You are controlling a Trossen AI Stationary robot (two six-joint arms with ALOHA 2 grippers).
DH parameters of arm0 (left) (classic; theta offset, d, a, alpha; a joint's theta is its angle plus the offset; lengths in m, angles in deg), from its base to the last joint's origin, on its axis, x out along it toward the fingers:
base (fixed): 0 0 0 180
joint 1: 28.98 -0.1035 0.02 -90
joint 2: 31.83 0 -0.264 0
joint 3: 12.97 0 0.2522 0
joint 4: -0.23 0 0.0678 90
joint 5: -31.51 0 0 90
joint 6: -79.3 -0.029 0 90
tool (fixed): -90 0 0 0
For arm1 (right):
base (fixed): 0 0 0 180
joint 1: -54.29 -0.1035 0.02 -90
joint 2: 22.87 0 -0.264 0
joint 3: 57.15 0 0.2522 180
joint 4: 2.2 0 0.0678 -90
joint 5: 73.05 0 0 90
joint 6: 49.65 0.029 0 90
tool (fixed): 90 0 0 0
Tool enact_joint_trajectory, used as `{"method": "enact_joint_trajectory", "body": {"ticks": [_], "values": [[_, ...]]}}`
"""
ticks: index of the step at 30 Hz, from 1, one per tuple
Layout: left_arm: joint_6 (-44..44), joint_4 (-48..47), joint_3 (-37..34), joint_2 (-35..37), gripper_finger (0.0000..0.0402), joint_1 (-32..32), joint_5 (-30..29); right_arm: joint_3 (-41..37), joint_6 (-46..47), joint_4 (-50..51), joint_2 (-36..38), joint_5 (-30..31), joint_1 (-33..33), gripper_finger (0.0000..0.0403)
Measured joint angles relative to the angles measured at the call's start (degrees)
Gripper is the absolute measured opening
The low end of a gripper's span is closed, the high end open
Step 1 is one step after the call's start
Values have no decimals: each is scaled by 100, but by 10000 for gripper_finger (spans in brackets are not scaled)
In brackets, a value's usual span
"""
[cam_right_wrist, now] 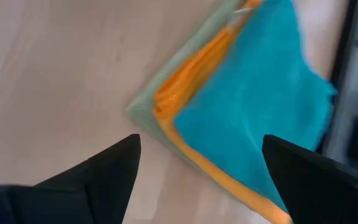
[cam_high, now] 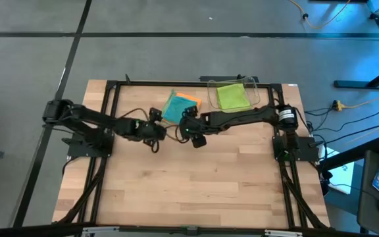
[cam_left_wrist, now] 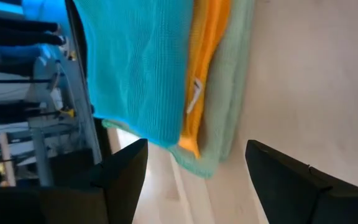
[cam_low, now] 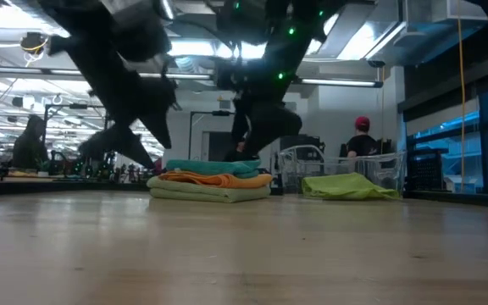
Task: Fold microfiber towels
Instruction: Put the pile of microfiber towels into the transparent bin
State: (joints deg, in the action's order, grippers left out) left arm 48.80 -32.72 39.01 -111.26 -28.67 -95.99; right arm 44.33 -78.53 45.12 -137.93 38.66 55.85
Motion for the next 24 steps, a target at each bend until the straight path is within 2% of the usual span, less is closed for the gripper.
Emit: {"method": "enact_joint_trajectory", "body": {"ticks": [4, 10, 13, 17, 24], "values": [[-302, 510, 0, -241, 265, -550, 636, 0, -48, -36, -185, -416, 239, 336], [-423, 464, 0, -354, 265, -968, 833, 0, 354, 166, -349, -386, 515, 336], [-332, 451, -4, -392, 265, -1013, 1061, 0, 919, 697, -324, -188, 547, 336], [-280, 567, -4, -388, 260, -977, 1008, 4, 1602, 1352, -173, 221, 460, 336], [30, 567, -4, -388, 257, -726, 764, -3, 2753, 2656, 39, 1251, -254, 336]]}}
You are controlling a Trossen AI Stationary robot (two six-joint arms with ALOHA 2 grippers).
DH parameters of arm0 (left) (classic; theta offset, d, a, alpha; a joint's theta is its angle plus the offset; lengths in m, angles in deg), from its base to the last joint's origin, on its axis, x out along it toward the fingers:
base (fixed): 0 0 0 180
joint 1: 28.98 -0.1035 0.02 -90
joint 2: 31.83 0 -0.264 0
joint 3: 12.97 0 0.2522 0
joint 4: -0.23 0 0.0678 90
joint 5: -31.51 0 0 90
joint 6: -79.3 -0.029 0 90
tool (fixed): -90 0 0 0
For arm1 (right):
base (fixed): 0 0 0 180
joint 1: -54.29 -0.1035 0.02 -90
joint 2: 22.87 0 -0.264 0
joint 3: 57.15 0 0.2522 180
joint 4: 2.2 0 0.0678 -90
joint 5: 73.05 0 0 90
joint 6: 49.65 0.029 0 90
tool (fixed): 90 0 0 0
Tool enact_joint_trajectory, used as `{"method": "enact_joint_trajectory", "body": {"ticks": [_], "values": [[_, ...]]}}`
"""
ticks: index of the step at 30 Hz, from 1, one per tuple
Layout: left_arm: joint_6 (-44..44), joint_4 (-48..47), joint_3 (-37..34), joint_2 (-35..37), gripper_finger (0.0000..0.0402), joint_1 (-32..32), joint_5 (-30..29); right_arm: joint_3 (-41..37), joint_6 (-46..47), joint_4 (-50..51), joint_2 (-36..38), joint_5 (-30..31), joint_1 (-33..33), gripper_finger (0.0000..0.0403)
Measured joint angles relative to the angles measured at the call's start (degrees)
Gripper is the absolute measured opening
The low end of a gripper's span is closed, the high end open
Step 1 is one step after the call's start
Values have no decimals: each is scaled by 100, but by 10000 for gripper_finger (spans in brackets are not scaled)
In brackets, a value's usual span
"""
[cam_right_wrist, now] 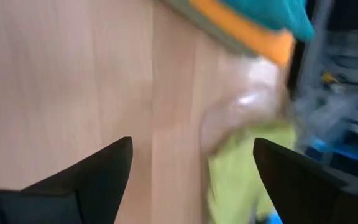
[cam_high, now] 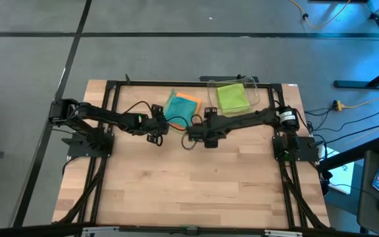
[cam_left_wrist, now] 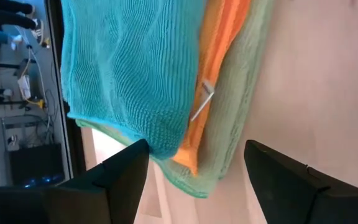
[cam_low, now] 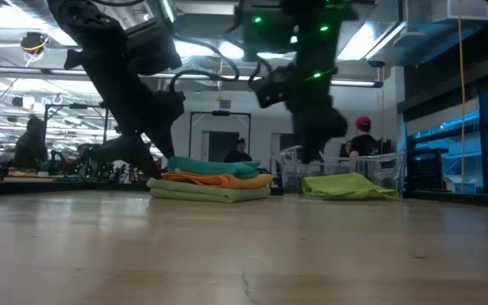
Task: Fold microfiber towels
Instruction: Put the pile of microfiber towels into the transparent bin
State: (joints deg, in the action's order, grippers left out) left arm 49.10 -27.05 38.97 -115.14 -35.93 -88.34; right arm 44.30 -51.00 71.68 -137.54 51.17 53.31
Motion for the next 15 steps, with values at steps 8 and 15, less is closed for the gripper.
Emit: {"method": "enact_joint_trajectory", "body": {"ticks": [8, 15], "values": [[-34, -84, 0, 82, 257, 231, -68, -1343, 924, 436, 839, 620, -543, 336], [-105, -76, 3, 273, 257, 246, -76, -3590, -601, -4098, 2249, -194, -519, 336]]}}
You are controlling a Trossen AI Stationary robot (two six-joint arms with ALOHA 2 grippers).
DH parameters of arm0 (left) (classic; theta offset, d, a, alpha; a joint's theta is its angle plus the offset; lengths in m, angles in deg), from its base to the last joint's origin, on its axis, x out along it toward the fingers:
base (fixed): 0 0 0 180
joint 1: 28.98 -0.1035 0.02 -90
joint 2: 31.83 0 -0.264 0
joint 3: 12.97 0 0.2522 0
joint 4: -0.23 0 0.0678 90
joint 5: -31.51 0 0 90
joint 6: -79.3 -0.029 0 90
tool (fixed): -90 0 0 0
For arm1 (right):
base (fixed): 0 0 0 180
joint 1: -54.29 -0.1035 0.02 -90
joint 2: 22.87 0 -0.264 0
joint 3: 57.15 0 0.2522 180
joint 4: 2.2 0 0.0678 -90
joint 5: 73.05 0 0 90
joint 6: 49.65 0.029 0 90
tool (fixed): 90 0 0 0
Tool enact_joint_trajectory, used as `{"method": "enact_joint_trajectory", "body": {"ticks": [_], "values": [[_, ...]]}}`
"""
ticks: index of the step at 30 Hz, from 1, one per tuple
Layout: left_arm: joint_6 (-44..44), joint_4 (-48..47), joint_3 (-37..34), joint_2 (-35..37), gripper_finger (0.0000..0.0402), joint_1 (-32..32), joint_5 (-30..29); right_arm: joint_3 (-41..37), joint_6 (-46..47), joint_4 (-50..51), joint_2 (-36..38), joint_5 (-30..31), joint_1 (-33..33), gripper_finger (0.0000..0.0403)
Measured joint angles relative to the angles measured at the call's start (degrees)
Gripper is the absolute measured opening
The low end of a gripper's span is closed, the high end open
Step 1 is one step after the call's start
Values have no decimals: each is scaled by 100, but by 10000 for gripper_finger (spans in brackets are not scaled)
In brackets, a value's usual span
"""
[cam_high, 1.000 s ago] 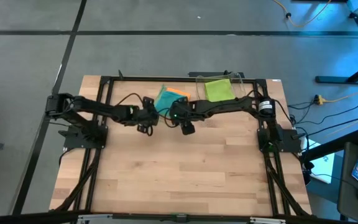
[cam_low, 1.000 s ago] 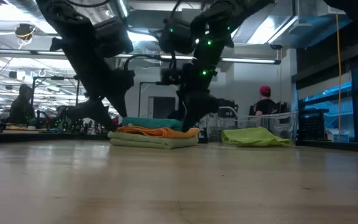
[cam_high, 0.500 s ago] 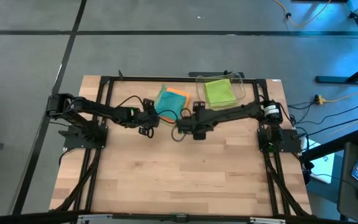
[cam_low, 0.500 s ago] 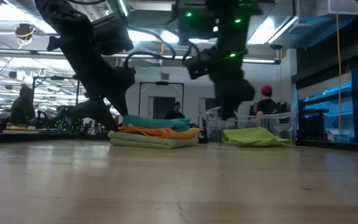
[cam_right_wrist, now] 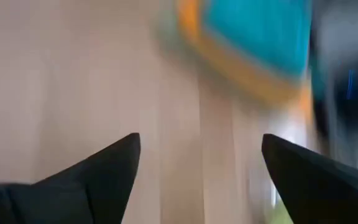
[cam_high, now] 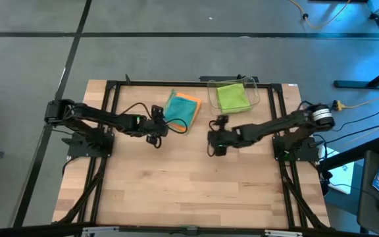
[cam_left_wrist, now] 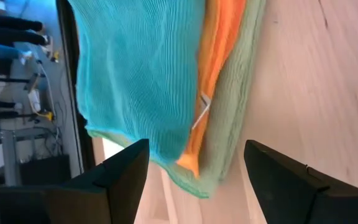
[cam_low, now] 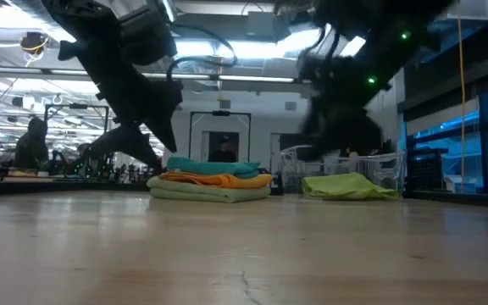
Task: Fold microfiber towels
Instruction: Put the pile of microfiber towels into the transparent bin
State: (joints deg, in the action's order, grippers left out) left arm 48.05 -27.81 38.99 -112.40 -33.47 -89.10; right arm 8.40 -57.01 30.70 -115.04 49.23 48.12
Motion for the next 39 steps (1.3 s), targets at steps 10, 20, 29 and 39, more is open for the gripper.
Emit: {"method": "enact_joint_trajectory", "body": {"ticks": [10, 20, 29, 39], "values": [[-84, 103, -1, 6, 256, 2, 299, -646, -2882, -4019, -732, -616, 432, 336], [-142, 77, -1, 6, 257, -88, 288, 613, -3228, -3618, -2054, -359, 662, 336], [-240, 83, -1, 6, 257, -345, 368, 714, -3682, -3708, -2445, -268, 520, 336], [-245, 109, -1, 6, 257, -466, 613, 729, -4099, -3790, -2650, -587, 647, 336]]}}
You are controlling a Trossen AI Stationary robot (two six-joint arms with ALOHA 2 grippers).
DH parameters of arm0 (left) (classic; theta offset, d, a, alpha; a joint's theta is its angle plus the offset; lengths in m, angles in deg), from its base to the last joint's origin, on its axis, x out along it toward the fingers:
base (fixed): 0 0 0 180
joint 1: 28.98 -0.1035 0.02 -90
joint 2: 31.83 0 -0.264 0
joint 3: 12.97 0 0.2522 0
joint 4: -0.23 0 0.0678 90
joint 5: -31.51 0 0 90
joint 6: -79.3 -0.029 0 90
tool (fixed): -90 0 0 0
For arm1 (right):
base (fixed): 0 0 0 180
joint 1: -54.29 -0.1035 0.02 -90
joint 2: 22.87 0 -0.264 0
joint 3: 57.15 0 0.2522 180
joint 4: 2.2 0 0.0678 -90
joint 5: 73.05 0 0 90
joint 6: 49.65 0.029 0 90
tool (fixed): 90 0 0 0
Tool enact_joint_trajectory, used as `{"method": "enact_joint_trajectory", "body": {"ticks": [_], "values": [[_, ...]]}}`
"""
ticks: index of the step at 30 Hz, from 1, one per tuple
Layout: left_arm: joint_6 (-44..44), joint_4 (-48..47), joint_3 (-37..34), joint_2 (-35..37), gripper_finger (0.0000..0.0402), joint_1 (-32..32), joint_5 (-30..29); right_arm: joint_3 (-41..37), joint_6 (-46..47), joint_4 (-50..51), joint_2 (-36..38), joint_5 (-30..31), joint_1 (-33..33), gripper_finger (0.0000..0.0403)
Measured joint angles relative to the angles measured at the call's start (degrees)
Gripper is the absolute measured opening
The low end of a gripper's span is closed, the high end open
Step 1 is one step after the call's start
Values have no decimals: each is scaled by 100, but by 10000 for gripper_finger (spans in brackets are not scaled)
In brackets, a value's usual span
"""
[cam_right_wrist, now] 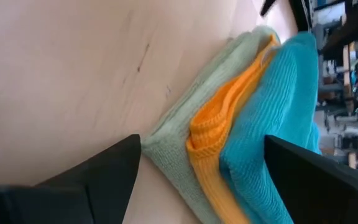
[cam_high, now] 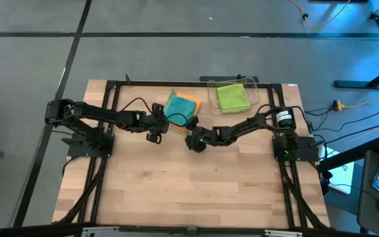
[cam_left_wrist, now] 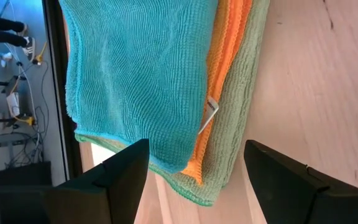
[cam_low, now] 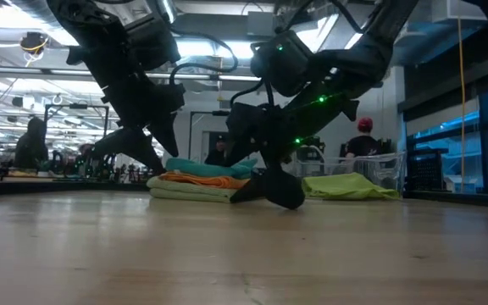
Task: Fold microfiber towels
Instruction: Put the pile of microfiber towels into the transparent bin
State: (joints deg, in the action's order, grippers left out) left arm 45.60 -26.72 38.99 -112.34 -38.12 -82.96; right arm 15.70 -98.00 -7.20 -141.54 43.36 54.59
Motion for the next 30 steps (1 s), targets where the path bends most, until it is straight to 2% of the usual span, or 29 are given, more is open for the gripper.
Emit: {"method": "enact_joint_trajectory", "body": {"ticks": [6, 12, 20, 22, 27, 30], "values": [[-76, 17, 0, 0, 257, 0, 23, 138, -84, 79, -33, -117, 86, 336], [-751, -2, 0, -65, 257, 4, 709, 343, 46, 275, -55, -233, 221, 336], [-1526, 129, 0, -438, 257, -192, 699, 354, 326, 320, -55, -316, 243, 335], [-1548, 153, 0, -570, 257, -249, 530, 354, 354, 325, -55, -318, 243, 335], [-1126, 162, 0, -573, 257, -84, -591, 354, 608, 347, -57, -316, 260, 335], [-992, 188, 0, -391, 257, 132, -668, 354, 610, 347, -57, -317, 260, 335]]}}
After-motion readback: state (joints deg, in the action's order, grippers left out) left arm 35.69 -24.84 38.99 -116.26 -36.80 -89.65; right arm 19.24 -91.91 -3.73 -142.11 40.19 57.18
